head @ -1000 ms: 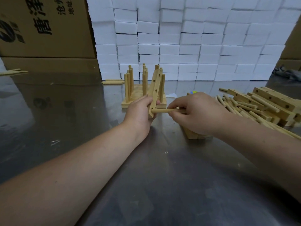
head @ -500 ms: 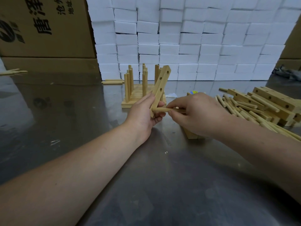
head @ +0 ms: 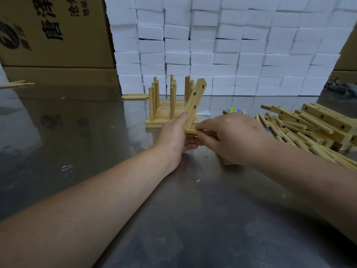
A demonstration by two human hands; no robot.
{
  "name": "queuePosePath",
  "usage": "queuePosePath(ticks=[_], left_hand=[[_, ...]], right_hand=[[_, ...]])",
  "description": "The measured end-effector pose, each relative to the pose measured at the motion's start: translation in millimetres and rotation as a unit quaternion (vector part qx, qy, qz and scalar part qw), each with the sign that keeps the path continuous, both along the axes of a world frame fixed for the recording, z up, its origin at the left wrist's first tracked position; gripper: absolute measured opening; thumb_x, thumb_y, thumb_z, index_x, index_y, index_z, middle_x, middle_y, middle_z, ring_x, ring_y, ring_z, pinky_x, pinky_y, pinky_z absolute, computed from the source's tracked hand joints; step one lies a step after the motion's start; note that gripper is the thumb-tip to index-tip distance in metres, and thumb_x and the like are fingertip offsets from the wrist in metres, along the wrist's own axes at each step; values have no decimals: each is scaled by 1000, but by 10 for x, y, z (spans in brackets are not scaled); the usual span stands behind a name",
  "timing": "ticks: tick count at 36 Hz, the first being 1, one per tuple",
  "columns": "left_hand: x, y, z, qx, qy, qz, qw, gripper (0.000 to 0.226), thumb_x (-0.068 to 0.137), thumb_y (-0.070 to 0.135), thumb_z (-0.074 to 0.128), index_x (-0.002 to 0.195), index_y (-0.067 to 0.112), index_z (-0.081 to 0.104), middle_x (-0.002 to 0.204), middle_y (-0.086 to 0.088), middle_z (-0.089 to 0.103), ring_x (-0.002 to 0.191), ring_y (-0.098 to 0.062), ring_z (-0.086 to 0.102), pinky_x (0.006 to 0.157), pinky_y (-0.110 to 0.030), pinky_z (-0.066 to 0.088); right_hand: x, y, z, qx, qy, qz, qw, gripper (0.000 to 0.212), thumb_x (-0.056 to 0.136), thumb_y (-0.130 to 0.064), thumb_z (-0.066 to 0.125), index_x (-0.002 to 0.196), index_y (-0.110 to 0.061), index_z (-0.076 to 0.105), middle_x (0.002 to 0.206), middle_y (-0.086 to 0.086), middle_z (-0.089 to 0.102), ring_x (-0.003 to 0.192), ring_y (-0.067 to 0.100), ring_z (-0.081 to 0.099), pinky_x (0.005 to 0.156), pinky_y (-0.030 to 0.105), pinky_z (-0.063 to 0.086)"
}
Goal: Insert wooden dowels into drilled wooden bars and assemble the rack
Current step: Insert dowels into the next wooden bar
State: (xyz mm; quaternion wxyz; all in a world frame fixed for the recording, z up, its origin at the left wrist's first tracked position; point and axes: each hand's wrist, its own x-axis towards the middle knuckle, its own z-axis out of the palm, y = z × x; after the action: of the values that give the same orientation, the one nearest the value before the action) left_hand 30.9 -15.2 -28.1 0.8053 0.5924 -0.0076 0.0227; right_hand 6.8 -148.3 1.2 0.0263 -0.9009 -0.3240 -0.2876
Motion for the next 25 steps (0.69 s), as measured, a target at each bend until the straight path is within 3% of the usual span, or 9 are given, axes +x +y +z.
queuePosePath(ticks=[2,4,9,15,17,21,25], left_hand=[[-1,0,0,-1,0,8,1000,28,99,28,40,81,13,56,44,5,54,33,-11,45,41,-18,35],[2,3,-7,14,-6,21,1000,27,98,27,42,81,11,56,43,3,49,32,-12,38,38,-17,29],[-5,-12,-22,57,-24,26,998,34,99,27,41,72,12,54,39,3,43,31,-12,33,36,-17,24],[-26,-30,-2,45,-27,3,999,31,100,26,37,82,10,57,37,4,41,29,-8,29,40,-20,19],[-40,-33,5,47,-30,-1,998,29,100,25,36,86,10,56,37,4,41,29,-8,30,41,-21,19],[-56,-33,8,56,-43,1,997,28,100,25,35,89,12,57,41,5,42,30,-4,34,39,-18,22],[-68,-37,18,59,-47,-3,997,29,101,24,34,86,15,57,42,5,43,28,-3,35,36,-16,23]], right_hand=[[5,-8,11,-11,-3,2,1000,37,89,-39,34,98,-23,67,79,-1,67,72,20,59,45,18,22],[8,-15,10,-9,5,6,1000,36,89,-42,37,106,-26,64,87,-2,68,80,20,60,47,23,25],[7,-19,-9,8,17,13,1000,32,90,-42,42,112,-29,61,93,-4,67,86,19,60,56,28,27],[-4,-19,-35,49,48,26,997,29,93,-41,45,107,-28,66,90,-4,68,85,17,60,62,28,38],[-8,-11,-37,66,68,19,995,27,92,-40,47,106,-28,68,83,-8,68,79,11,59,58,22,35],[15,-14,-62,130,141,-2,981,22,91,-35,50,97,-30,71,51,-16,47,59,-4,48,58,5,33],[13,-6,-64,142,172,-13,975,23,91,-37,49,93,-32,71,60,-8,57,61,4,52,52,13,34]])
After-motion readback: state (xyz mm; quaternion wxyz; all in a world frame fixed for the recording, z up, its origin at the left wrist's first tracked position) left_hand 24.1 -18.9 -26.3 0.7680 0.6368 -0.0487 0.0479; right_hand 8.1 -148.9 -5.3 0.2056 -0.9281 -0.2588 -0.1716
